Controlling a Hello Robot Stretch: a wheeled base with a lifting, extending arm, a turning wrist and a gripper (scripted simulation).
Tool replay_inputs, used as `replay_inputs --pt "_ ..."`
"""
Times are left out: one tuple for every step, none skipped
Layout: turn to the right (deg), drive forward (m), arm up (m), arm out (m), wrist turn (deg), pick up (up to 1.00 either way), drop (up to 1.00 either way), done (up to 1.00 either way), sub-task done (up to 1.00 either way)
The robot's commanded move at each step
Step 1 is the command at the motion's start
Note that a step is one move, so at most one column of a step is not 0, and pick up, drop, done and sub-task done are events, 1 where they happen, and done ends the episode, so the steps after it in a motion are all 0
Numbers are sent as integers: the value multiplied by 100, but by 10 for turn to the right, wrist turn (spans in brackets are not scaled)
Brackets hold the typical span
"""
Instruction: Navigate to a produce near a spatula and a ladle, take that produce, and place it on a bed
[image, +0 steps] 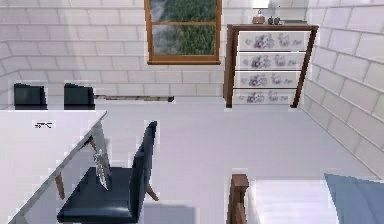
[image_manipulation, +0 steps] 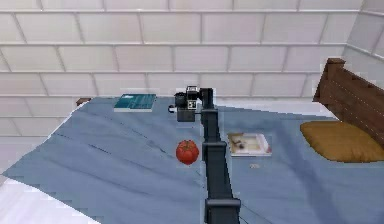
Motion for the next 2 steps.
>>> replay_inputs --pt "0 0 0 -8 0 0 0 0 0" --pt "0 0 0 0 0 0 0 100 0"
